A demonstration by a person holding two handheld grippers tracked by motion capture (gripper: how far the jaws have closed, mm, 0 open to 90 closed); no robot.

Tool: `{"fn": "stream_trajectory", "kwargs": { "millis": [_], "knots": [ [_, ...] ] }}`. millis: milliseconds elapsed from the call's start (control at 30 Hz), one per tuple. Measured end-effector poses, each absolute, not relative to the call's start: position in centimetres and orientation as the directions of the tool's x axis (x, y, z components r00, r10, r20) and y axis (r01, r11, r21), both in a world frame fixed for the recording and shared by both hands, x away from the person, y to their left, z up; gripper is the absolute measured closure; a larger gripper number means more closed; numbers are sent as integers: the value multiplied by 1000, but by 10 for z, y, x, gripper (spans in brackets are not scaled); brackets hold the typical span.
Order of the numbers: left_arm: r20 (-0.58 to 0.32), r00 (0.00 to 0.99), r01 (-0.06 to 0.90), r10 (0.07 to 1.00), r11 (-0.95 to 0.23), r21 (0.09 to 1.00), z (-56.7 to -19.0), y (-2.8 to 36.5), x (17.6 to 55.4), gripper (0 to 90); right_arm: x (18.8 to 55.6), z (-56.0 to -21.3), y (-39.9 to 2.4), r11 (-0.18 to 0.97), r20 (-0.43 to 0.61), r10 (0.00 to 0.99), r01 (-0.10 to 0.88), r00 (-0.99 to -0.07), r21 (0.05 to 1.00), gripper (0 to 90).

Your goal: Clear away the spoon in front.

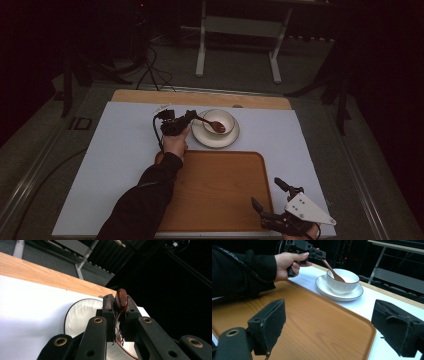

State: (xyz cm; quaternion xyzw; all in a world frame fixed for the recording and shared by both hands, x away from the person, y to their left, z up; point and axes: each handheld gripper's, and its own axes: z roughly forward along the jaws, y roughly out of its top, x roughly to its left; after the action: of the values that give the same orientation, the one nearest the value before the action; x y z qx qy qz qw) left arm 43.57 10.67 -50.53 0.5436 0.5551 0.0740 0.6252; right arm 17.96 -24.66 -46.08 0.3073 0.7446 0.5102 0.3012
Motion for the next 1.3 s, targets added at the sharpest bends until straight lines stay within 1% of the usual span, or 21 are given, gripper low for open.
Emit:
{"fn": "stream_trajectory", "kwargs": {
  "millis": [167,400,567,800,867,900,1267,1300],
  "knots": [
    [-616,383,509,688,400,762,-501,103,434,831,179,-460,-247,287,-134,765,147,-629,946,122],
    [-585,422,486,692,372,791,-484,102,431,834,179,-460,-248,283,-132,767,146,-627,948,122],
    [-537,462,460,706,327,825,-460,111,425,836,179,-459,-248,281,-134,769,143,-625,949,122],
    [-502,489,438,713,296,849,-437,125,416,837,179,-459,-247,281,-133,770,144,-624,949,122],
    [-502,489,438,713,296,849,-437,125,416,837,179,-459,-247,281,-133,770,145,-624,949,122],
    [-486,502,434,716,278,857,-427,130,412,837,179,-459,-247,281,-134,770,144,-624,949,122],
    [-428,561,416,709,205,886,-395,143,394,837,179,-459,-246,275,-130,770,142,-625,951,122],
    [-410,575,412,708,183,893,-389,145,389,837,179,-459,-246,276,-131,769,141,-626,951,122]
  ]
}}
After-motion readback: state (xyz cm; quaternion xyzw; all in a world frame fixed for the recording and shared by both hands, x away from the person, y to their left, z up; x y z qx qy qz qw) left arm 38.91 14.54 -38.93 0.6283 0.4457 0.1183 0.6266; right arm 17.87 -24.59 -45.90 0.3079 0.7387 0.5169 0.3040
